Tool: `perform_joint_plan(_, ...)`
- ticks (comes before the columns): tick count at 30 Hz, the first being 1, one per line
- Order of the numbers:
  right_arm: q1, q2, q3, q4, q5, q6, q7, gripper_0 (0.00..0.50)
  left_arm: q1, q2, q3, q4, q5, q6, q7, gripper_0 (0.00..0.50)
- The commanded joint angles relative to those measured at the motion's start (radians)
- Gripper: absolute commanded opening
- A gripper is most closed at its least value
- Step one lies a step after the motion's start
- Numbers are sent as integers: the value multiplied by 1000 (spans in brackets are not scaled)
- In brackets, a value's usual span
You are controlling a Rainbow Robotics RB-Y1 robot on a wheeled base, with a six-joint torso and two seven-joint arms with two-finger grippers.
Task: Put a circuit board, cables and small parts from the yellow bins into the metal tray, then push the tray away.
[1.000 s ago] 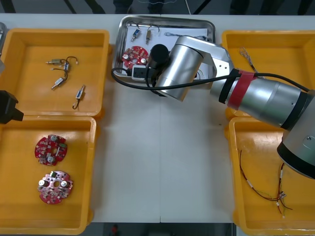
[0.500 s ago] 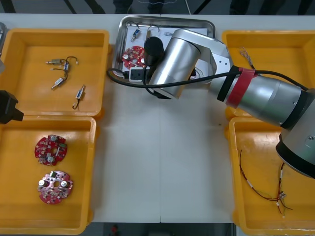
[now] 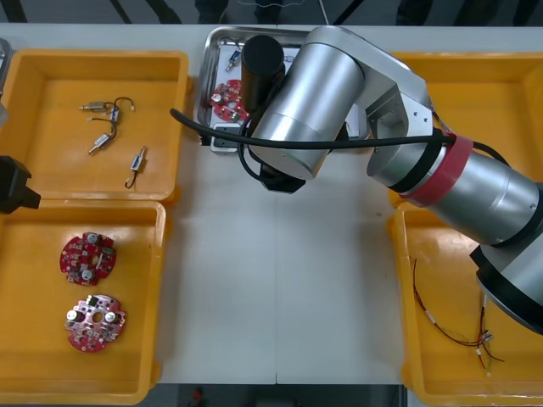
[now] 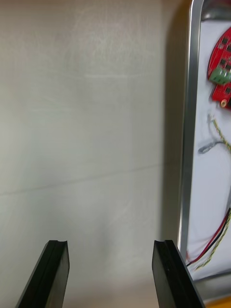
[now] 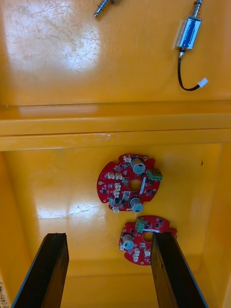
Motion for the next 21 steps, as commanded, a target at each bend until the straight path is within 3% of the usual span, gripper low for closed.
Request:
perform_joint_plan(1,59,15,-91,-148,5,137,-146,500,16,45,31,-27,7,-9,-41,500)
perform_joint_plan(6,111,12,-167,-238,3,276,-242,500,16,45,31,-27,7,-9,-41,500)
perform_joint_plan(14,196,-3,-292,-352,-4,276,-413,500,16,45,31,-27,7,-9,-41,500)
perform_joint_plan(21,309,-83,-404,-470,-69,276,-580,500,16,45,31,-27,7,-9,-41,500)
